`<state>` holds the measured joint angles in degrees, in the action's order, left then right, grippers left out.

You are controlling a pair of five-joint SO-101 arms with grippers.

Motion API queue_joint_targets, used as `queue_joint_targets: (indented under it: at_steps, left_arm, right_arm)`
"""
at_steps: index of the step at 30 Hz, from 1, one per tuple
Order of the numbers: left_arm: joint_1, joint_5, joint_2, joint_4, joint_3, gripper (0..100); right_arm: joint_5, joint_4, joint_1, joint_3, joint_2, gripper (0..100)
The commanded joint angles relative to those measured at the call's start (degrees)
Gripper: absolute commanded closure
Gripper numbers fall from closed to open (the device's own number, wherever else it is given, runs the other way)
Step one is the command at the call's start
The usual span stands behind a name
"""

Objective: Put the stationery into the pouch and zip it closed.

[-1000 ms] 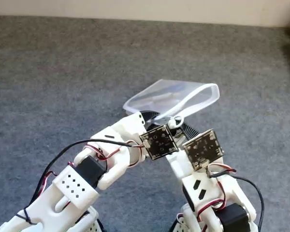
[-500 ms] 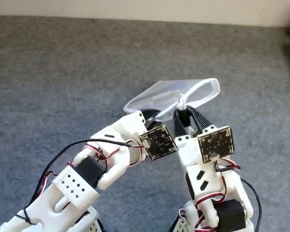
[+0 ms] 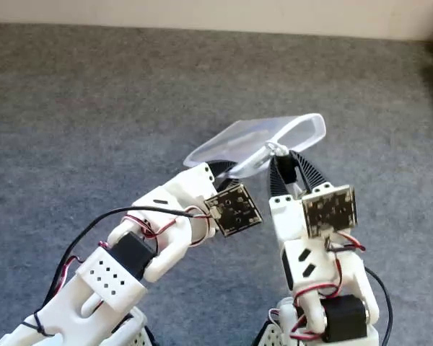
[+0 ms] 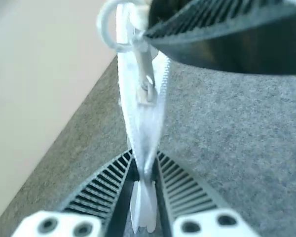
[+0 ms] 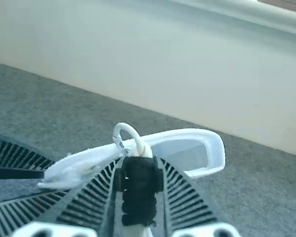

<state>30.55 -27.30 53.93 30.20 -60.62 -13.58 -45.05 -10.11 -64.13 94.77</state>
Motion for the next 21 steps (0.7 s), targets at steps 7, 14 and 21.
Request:
queue_joint_targets:
  at_steps: [7,14,21]
  left_arm:
    - [-3.5,0.8,3.8,3.5,-0.7,100]
    - [-3.3,0.8,15.6,3.7,-6.8,100]
    - [-3.5,0.8,18.3,3.8,-8.0,100]
  right_arm:
    - [-0.7,8.7,7.2,1.5,-12.8,99.4]
    - [-0.7,8.7,7.2,1.5,-12.7,99.4]
    - [-0.8,8.7,7.2,1.4,-12.8,99.4]
